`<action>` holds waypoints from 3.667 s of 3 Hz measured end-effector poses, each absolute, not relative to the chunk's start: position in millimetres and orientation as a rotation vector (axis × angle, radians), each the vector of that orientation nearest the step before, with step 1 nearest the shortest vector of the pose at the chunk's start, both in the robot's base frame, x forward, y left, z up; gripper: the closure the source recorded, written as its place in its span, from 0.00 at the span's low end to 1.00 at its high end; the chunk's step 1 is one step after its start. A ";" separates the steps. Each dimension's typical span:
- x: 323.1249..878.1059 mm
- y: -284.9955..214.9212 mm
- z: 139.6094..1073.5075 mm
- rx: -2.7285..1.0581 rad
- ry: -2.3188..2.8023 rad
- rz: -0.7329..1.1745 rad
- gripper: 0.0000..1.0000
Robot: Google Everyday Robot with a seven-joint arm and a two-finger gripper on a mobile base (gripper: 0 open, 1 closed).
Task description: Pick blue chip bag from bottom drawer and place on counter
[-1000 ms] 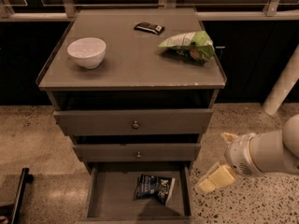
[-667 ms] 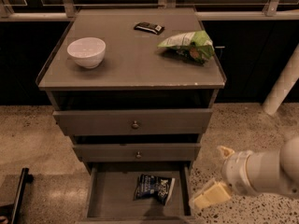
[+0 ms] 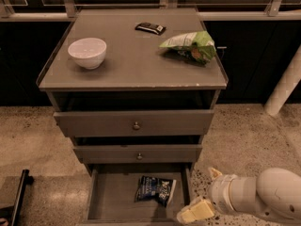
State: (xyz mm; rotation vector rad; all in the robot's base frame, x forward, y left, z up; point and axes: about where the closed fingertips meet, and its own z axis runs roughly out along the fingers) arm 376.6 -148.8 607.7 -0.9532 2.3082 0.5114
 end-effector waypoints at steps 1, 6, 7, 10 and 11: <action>376.9 -148.8 608.9 -0.955 2.307 0.508 0.00; 417.0 -108.2 478.2 -0.839 2.115 0.698 0.00; 416.9 -108.3 478.3 -0.839 2.115 0.698 0.00; 469.7 -111.2 375.0 -0.787 2.019 0.783 0.00; 469.0 -110.5 374.8 -0.788 2.019 0.784 0.00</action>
Offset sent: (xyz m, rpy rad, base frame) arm -0.0218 0.0541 -0.1385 0.3066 0.0939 0.0418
